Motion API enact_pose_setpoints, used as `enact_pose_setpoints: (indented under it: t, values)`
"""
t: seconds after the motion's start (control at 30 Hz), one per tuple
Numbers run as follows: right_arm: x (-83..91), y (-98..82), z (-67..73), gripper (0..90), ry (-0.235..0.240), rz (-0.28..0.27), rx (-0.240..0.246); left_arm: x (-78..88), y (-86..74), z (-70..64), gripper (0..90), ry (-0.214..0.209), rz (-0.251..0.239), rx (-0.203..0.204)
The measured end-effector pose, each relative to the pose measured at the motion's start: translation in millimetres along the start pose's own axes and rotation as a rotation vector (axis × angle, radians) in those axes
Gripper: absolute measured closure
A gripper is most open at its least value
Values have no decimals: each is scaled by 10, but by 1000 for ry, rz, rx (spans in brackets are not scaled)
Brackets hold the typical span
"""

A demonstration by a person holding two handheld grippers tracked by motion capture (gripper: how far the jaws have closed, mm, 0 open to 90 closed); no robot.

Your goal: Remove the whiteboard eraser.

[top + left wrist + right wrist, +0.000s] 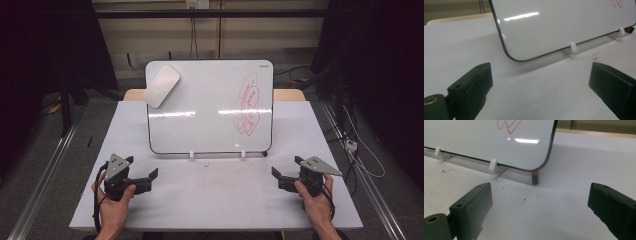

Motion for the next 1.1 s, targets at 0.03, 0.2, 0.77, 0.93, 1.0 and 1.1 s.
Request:
enact_pose_setpoints:
  t: [0.03,0.2,0.77,0.93,1.0,1.1]
  values:
    - [3,0,0,54,0,3,-5,0,0,0,51,0,0,0]
    - [-4,-5,1,54,3,8,2,-15,12,15,49,45,-3,-45]
    - [-25,-12,7,55,5,22,5,-85,293,125,51,-21,33,-21]
    - [-24,-15,12,55,3,28,8,-130,520,178,51,-18,28,-40]
    - [-22,-15,12,55,3,28,8,-143,556,184,51,-16,26,-46]
    - [-18,-16,13,55,2,28,4,-209,663,189,48,-7,26,-89]
Point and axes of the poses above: each handheld gripper's, and its own axes: x roughly backward along the jaws, y roughly out of its top, z roughly to its left, the point moved 2 cm from there along -x, roughly forward along the jaws, and after that the axes turned 5 degrees about -y, right-handed, at the moved point
